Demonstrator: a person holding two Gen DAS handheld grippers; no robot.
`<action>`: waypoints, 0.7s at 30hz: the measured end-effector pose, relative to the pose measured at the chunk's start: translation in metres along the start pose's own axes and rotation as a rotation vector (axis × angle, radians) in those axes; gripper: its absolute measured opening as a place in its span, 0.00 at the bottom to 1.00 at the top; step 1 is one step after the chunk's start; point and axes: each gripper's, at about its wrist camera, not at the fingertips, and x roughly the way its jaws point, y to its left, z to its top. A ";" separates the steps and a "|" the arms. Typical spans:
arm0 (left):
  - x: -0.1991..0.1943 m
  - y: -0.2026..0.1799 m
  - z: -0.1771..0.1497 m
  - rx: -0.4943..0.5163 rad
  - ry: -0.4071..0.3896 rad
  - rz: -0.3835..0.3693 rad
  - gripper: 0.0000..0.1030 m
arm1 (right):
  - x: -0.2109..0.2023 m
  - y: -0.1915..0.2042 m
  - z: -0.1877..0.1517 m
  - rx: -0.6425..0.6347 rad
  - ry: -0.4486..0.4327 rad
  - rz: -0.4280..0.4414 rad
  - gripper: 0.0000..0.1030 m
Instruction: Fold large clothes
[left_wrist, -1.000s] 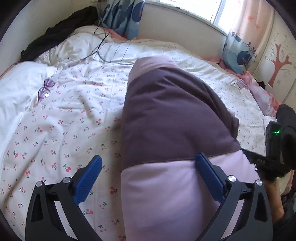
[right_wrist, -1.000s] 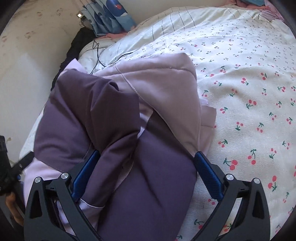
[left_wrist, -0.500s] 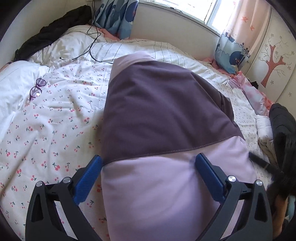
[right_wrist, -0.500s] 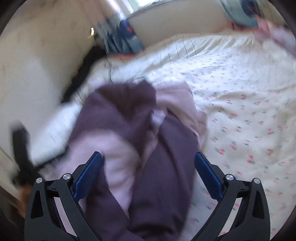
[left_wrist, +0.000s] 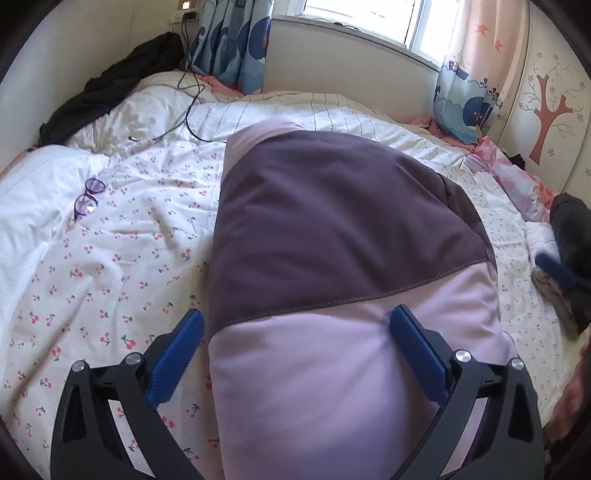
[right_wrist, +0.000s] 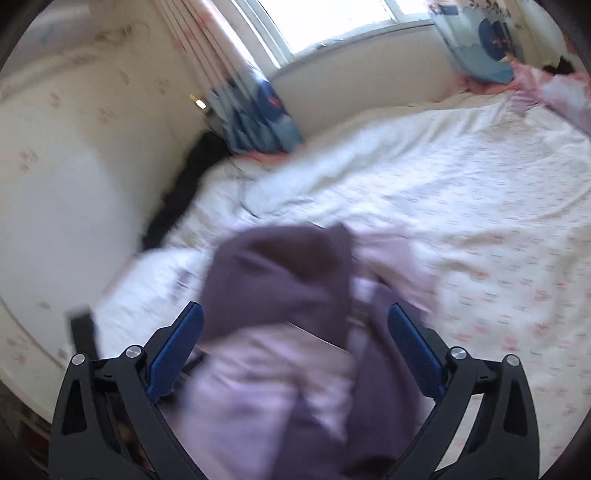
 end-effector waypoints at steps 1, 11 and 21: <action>0.000 -0.001 0.000 0.002 -0.002 0.002 0.95 | 0.007 0.002 0.002 0.017 0.003 0.028 0.93; 0.004 -0.010 -0.002 0.016 0.010 -0.013 0.95 | 0.077 -0.024 -0.038 0.030 0.068 -0.031 0.94; 0.003 -0.014 -0.004 0.031 -0.010 0.010 0.95 | 0.073 -0.048 -0.038 0.117 0.047 0.014 0.94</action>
